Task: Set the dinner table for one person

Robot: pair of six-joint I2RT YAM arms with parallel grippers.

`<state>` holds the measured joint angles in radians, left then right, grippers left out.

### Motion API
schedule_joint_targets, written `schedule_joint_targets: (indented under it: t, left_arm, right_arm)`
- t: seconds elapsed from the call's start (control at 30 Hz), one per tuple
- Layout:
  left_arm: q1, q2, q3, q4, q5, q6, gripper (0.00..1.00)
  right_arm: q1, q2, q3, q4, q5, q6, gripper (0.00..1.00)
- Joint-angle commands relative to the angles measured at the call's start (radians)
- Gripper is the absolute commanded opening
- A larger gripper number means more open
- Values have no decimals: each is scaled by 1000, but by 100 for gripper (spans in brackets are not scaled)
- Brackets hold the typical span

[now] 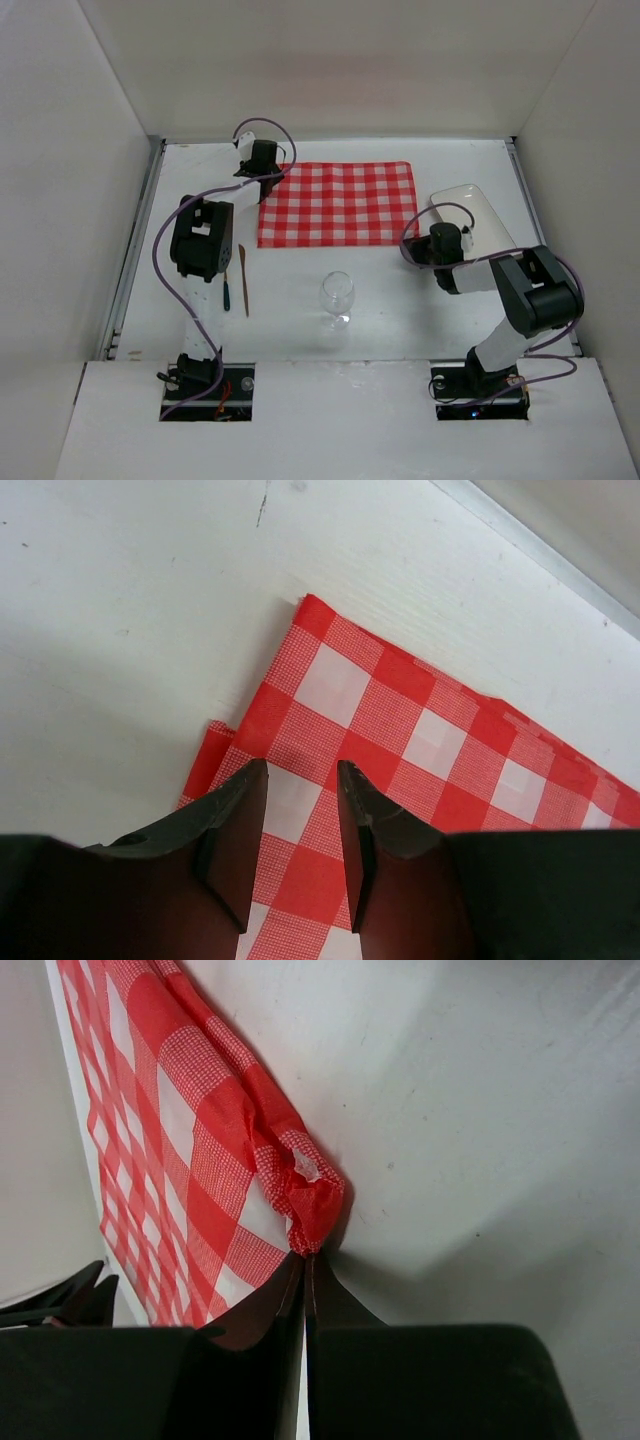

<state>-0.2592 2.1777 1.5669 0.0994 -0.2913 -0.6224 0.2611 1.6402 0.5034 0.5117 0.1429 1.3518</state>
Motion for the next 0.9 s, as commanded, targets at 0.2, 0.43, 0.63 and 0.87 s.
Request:
schedule_joint_targets:
  t: [0.2, 0.43, 0.63, 0.87]
  left_arm:
    - [-13, -168, -129, 63, -5, 10, 32]
    - [-91, -517, -548, 112, -31, -42, 19]
    - [-203, -697, -777, 95, -106, -120, 2]
    - [-265, -659, -817, 77, -85, -169, 2]
  right_arm:
    - [8, 7, -22, 87, 17, 49, 12]
    - [10, 49, -25, 148, 24, 86, 10]
    - [13, 84, -35, 198, 14, 87, 9]
    - [13, 84, -48, 218, 4, 75, 5]
